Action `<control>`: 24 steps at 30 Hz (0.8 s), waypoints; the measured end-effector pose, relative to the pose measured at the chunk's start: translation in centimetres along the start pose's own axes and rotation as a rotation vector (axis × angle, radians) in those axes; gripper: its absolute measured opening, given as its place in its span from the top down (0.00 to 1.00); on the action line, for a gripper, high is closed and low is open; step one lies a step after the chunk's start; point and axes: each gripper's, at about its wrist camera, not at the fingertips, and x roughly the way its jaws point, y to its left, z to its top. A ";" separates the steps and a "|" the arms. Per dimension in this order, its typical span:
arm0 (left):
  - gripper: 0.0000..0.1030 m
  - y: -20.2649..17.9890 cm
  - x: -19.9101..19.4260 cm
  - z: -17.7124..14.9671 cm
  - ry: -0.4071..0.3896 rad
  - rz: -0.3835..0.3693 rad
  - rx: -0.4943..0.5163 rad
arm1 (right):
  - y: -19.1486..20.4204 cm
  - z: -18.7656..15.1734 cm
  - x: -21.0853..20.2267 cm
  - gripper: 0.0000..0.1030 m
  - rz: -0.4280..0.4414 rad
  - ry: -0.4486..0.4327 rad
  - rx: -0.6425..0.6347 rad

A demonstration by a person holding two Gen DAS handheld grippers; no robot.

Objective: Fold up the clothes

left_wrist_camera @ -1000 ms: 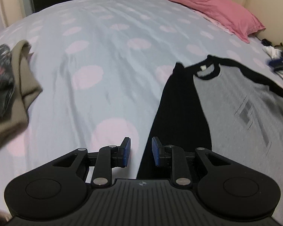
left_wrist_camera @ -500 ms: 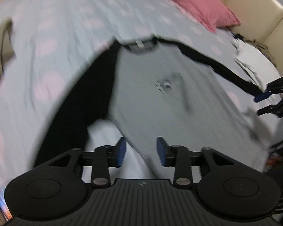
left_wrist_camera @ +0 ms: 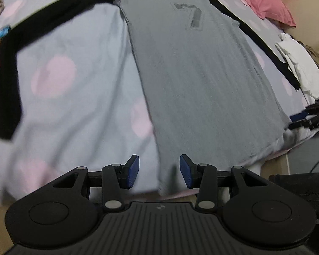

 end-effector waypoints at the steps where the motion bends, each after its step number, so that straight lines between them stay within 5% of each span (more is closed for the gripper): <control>1: 0.61 -0.4 0.3 -0.7 -0.010 0.005 0.003 | -0.5 0.0 0.1 0.51 0.014 -0.009 0.035; 5: 0.61 -1.0 1.2 -2.4 -0.031 -0.001 0.023 | -1.6 0.3 -0.2 0.51 0.053 -0.046 0.123; 12: 0.63 -0.7 1.8 -3.2 -0.047 -0.008 0.015 | -0.4 1.1 0.0 0.51 0.043 -0.045 0.094; 14: 0.94 -0.6 1.7 -3.0 -0.027 -0.042 0.018 | -0.4 1.0 0.5 0.53 0.039 -0.028 0.091; 16: 0.97 -0.7 1.8 -3.0 -0.014 -0.063 0.016 | -0.4 0.8 1.1 0.64 0.026 -0.008 0.086; 17: 0.97 -0.7 1.7 -2.9 -0.010 -0.073 0.019 | -0.5 0.7 1.1 0.86 0.024 -0.003 0.082; 18: 0.97 -0.7 1.5 -2.9 -0.005 -0.086 0.024 | -0.6 0.6 1.2 0.94 0.035 0.003 0.086; 24: 0.98 0.1 -2.2 -2.2 0.029 -0.168 0.064 | -1.0 0.1 -1.1 0.94 0.180 -0.008 0.091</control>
